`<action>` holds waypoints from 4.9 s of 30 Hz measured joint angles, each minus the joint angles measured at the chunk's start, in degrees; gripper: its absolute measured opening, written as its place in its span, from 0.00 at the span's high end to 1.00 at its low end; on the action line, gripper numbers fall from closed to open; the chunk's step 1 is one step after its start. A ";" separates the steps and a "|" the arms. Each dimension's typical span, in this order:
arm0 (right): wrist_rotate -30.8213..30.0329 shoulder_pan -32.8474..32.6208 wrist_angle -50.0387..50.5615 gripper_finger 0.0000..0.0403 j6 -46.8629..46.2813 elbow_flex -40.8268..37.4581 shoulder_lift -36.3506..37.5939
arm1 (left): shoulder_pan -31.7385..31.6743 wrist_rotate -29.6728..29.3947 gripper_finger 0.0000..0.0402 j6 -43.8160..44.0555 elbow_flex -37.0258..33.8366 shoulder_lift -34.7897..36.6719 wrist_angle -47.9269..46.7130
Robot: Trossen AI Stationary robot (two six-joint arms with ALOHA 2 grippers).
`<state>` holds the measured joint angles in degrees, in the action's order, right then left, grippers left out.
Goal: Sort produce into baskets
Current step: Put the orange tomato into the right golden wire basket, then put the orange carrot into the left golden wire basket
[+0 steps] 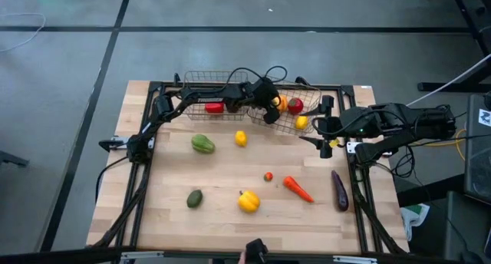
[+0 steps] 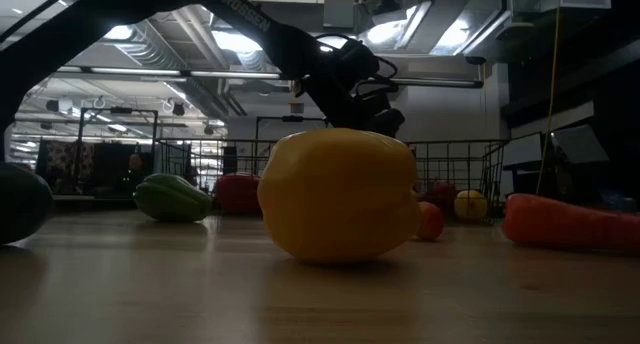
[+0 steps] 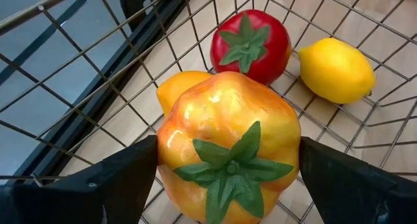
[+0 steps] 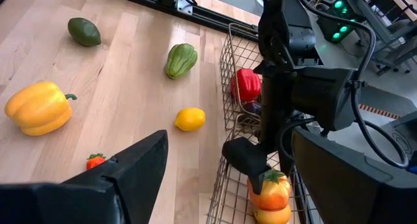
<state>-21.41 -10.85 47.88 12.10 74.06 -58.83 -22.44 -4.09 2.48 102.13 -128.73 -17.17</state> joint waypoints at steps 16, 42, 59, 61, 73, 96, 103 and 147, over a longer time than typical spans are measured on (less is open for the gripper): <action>0.00 0.00 0.01 0.19 0.00 0.00 0.00 | 0.20 0.84 0.13 2.95 0.00 0.11 0.27; 0.00 0.00 -0.01 0.19 0.00 0.00 0.00 | 0.92 4.65 0.02 3.14 -0.02 1.33 6.06; 1.41 0.00 -0.12 0.19 0.03 0.02 0.02 | 8.37 7.07 0.02 -6.88 7.13 6.04 -13.72; 1.53 -0.02 -0.17 0.19 0.02 0.02 0.02 | 10.01 7.05 0.02 -6.58 7.13 6.10 -16.24; 1.99 -0.02 -0.22 0.19 0.02 0.02 0.02 | 21.04 7.07 0.02 -3.83 7.19 6.12 -30.71; 1.88 -0.02 -1.07 0.19 0.02 0.02 0.02 | 28.46 3.81 0.02 -10.56 6.80 -1.21 -1.63; 1.51 -0.02 -0.99 0.19 0.02 0.02 0.02 | 28.48 4.81 0.02 -10.01 6.78 -5.35 2.97; 4.57 -0.02 14.89 0.19 -18.83 0.02 0.13 | 28.93 8.32 0.52 -9.98 6.91 -11.06 2.37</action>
<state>-16.84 -10.87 62.78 -6.73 74.08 -58.70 6.50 4.23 -7.50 109.03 -139.79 -14.80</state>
